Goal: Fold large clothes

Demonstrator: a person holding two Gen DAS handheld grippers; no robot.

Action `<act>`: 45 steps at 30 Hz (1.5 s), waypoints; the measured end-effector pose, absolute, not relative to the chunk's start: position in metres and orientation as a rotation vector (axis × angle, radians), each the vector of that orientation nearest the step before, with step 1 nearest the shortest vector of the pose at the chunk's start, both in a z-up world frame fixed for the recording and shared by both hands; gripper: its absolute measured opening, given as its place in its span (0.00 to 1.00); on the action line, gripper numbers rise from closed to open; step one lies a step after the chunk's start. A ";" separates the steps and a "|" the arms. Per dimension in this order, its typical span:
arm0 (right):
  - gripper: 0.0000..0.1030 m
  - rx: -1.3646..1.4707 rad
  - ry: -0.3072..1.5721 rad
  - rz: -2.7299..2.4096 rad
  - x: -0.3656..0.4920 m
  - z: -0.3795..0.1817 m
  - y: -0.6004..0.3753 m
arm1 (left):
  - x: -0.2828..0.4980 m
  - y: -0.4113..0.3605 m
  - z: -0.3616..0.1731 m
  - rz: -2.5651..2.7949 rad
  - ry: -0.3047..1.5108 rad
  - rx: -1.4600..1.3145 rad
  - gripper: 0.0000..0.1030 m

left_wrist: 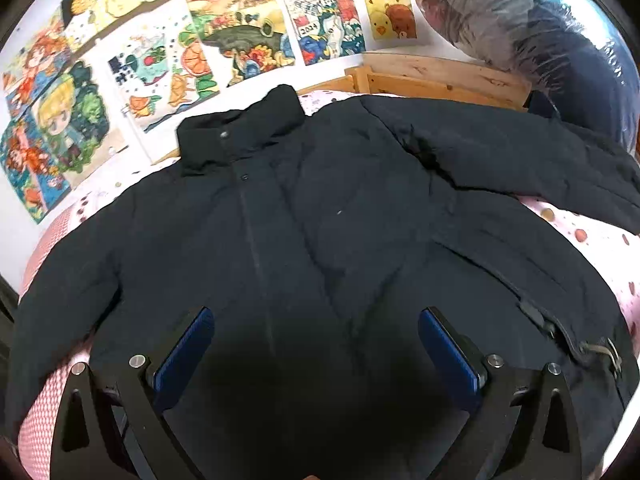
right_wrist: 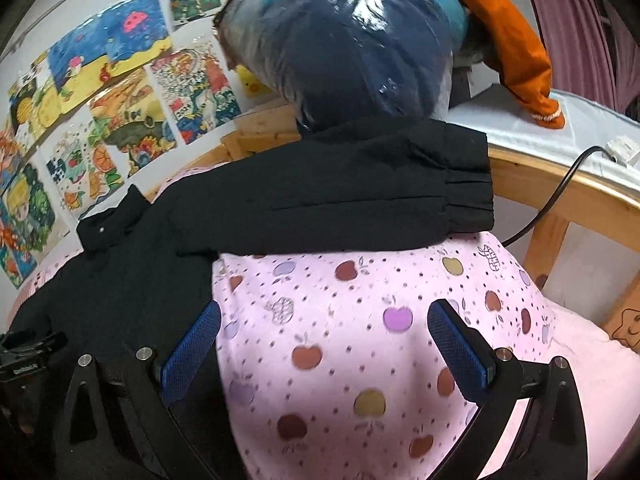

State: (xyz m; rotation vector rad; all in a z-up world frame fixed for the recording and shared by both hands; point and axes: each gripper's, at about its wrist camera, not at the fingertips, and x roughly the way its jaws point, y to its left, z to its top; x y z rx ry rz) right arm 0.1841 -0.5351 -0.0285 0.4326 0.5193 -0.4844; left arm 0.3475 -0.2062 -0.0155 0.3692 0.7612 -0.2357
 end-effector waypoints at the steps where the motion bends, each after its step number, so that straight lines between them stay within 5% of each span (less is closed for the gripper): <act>1: 0.99 0.447 0.517 -0.481 0.188 -0.028 -0.540 | 0.355 -0.211 -0.017 -0.235 0.763 0.372 1.00; 19: 0.96 0.866 0.282 -0.620 0.219 -0.082 -0.604 | 0.489 -0.287 -0.064 -0.244 0.857 0.240 1.00; 25: 0.52 0.913 0.223 -0.667 0.231 -0.098 -0.616 | 0.513 -0.299 -0.100 -0.235 0.952 0.221 1.00; 27: 0.29 0.919 0.215 -0.681 0.234 -0.101 -0.617 | 0.514 -0.298 -0.106 -0.244 0.953 0.211 1.00; 30: 0.15 0.889 0.192 -0.667 0.237 -0.095 -0.614 | 0.514 -0.296 -0.107 -0.256 0.961 0.193 1.00; 38: 0.08 0.610 0.108 -0.583 0.239 -0.019 -0.569 | 0.503 -0.263 -0.070 -0.311 0.971 0.141 1.00; 45: 0.08 0.315 0.114 -0.325 0.284 0.070 -0.492 | 0.478 -0.200 0.022 -0.279 0.980 0.220 1.00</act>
